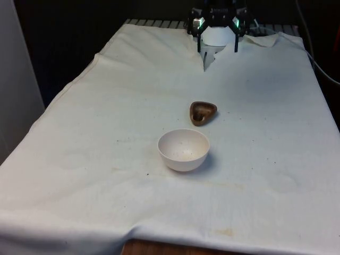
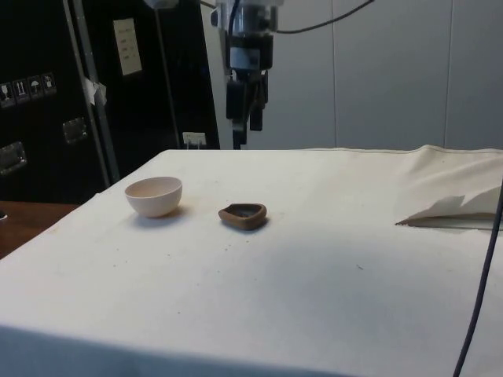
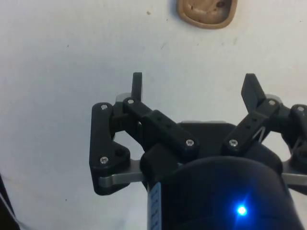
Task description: Pour the coffee beans from the cup into the bowl.
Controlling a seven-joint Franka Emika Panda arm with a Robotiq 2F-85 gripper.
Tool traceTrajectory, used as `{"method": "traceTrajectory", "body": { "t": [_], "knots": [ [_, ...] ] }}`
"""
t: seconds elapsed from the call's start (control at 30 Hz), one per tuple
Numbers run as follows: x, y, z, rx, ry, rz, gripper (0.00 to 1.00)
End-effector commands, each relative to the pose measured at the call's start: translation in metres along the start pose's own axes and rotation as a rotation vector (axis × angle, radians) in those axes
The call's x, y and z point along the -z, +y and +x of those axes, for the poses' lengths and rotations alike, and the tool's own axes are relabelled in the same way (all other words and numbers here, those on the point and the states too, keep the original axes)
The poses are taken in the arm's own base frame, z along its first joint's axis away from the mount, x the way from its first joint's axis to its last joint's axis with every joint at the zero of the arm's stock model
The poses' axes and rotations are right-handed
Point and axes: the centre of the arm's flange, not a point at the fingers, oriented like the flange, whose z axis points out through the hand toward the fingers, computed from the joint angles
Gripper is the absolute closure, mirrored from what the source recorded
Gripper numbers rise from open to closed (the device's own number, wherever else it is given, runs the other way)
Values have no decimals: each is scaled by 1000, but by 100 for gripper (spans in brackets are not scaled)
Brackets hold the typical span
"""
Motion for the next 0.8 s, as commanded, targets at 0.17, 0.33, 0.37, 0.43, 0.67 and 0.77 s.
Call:
{"method": "traceTrajectory", "body": {
  "t": [0.17, 0.33, 0.37, 0.43, 0.67, 0.77],
  "knots": [
    [-13, 0, -4, 1, 2, -2, 0],
    [-25, 1, -6, -5, -6, -3, 0],
    [-27, 1, -6, -7, -8, -3, 0],
    [-32, 1, -7, -15, -13, -4, 0],
    [-42, 2, -9, -40, -25, -7, 0],
    [-44, 2, -9, -44, -38, -6, 0]
  ]
}}
